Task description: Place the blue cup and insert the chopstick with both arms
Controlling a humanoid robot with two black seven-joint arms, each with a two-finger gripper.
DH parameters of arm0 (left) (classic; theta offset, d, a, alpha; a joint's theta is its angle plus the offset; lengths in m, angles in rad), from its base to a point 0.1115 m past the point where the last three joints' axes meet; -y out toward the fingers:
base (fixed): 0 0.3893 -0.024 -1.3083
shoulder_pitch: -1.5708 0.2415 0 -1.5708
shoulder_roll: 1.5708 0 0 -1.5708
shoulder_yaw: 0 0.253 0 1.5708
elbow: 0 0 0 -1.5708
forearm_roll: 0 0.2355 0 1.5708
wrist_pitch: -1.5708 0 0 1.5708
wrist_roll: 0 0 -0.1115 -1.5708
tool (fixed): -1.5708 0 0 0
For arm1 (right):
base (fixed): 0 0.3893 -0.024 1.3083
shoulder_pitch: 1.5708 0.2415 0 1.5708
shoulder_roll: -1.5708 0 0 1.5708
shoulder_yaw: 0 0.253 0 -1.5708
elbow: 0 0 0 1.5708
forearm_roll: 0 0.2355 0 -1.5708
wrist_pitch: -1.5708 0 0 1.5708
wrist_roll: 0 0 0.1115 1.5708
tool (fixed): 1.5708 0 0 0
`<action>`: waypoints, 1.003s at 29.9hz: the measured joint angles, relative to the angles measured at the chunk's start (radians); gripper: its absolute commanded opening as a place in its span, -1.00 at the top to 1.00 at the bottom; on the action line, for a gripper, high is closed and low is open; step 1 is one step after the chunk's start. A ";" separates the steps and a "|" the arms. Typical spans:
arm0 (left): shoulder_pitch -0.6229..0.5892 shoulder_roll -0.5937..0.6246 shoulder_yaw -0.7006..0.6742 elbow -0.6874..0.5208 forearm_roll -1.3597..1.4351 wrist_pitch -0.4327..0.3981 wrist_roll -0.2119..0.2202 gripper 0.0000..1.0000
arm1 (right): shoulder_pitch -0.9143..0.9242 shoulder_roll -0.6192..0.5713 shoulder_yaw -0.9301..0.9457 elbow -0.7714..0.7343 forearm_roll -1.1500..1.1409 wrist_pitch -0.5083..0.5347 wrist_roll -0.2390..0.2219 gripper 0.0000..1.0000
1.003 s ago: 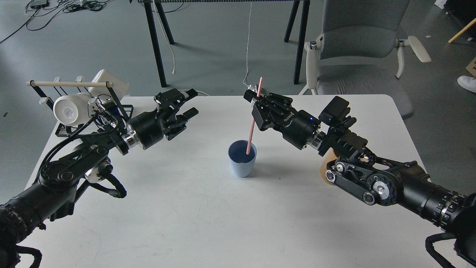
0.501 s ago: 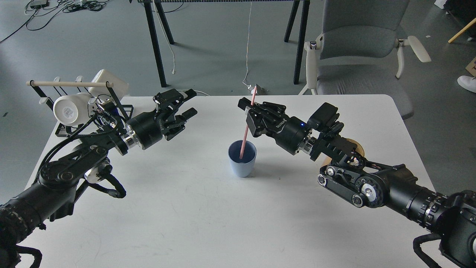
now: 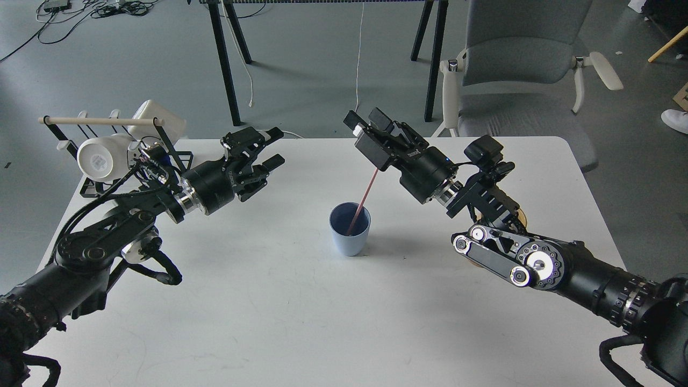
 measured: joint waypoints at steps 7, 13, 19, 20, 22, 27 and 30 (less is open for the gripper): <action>-0.019 -0.028 -0.077 -0.017 -0.142 0.000 0.000 -0.38 | -0.015 -0.080 0.160 0.148 0.416 0.000 0.000 -0.89; -0.048 -0.030 -0.086 -0.020 -0.176 0.000 0.000 -0.38 | -0.024 -0.214 0.230 0.302 0.849 0.030 0.000 -0.97; -0.066 -0.015 -0.095 -0.022 -0.244 0.000 0.000 -0.40 | -0.114 -0.275 0.278 0.363 1.103 0.272 0.000 -0.98; -0.066 -0.004 -0.101 -0.023 -0.268 0.000 0.000 -0.40 | -0.136 -0.277 0.290 0.364 1.113 0.332 0.000 -0.98; -0.066 0.022 -0.117 -0.022 -0.312 0.000 0.000 -0.41 | -0.180 -0.278 0.319 0.365 1.120 0.437 0.000 -0.98; -0.060 0.091 -0.134 -0.022 -0.374 0.000 0.000 -0.45 | -0.264 -0.267 0.414 0.366 1.123 0.572 0.000 -0.98; -0.049 0.124 -0.135 -0.022 -0.381 0.000 0.000 -0.46 | -0.278 -0.248 0.448 0.361 1.125 0.579 0.000 -0.98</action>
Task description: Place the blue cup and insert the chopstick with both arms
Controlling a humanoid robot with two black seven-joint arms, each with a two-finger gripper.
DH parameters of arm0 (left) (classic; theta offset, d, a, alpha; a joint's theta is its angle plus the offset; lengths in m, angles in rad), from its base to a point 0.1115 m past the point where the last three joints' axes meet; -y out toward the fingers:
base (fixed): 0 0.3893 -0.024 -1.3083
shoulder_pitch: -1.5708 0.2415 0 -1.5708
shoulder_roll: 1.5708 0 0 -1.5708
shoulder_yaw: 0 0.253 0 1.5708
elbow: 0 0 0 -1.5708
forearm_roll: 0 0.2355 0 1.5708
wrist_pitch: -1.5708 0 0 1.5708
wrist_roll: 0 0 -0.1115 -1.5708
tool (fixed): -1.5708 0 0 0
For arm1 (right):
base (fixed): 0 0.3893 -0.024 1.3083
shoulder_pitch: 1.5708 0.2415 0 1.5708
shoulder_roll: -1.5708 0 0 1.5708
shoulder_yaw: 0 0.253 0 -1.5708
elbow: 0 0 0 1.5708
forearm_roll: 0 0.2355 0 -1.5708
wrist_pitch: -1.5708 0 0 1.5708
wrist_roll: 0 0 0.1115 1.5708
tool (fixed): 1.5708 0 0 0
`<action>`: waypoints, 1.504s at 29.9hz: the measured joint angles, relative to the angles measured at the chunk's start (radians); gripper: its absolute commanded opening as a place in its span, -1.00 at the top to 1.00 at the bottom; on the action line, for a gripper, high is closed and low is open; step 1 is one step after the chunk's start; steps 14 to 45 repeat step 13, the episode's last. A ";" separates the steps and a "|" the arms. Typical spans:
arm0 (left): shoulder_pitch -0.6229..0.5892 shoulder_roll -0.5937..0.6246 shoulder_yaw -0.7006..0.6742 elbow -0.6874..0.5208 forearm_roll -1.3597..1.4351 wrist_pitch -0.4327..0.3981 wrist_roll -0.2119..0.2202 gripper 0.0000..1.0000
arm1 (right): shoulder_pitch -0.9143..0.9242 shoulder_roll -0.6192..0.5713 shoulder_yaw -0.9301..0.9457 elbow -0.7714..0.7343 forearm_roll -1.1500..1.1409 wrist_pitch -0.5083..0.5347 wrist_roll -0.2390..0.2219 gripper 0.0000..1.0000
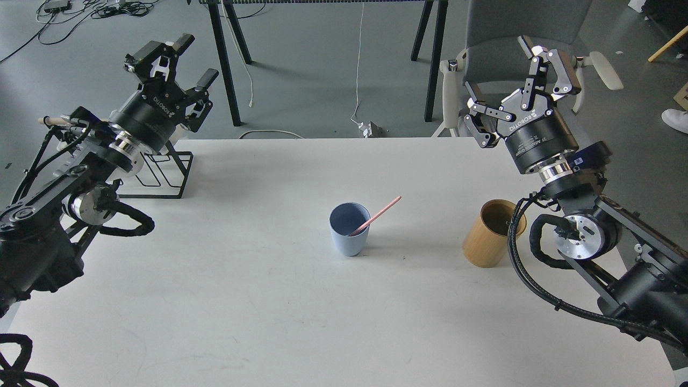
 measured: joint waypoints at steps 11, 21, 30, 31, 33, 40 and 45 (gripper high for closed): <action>0.011 0.018 -0.051 -0.002 -0.016 0.000 0.000 -0.50 | 0.036 0.040 -0.019 0.016 -0.007 0.012 0.000 -0.98; 0.011 0.018 -0.065 -0.002 -0.016 0.000 0.000 -0.50 | 0.033 0.043 -0.017 0.036 -0.007 0.015 0.000 -0.98; 0.011 0.018 -0.065 -0.002 -0.016 0.000 0.000 -0.50 | 0.033 0.043 -0.017 0.036 -0.007 0.015 0.000 -0.98; 0.011 0.018 -0.065 -0.002 -0.016 0.000 0.000 -0.50 | 0.033 0.043 -0.017 0.036 -0.007 0.015 0.000 -0.98; 0.011 0.018 -0.065 -0.002 -0.016 0.000 0.000 -0.50 | 0.033 0.043 -0.017 0.036 -0.007 0.015 0.000 -0.98; 0.011 0.018 -0.065 -0.002 -0.016 0.000 0.000 -0.50 | 0.033 0.043 -0.017 0.036 -0.007 0.015 0.000 -0.98; 0.011 0.018 -0.065 -0.002 -0.016 0.000 0.000 -0.50 | 0.033 0.043 -0.017 0.036 -0.007 0.015 0.000 -0.98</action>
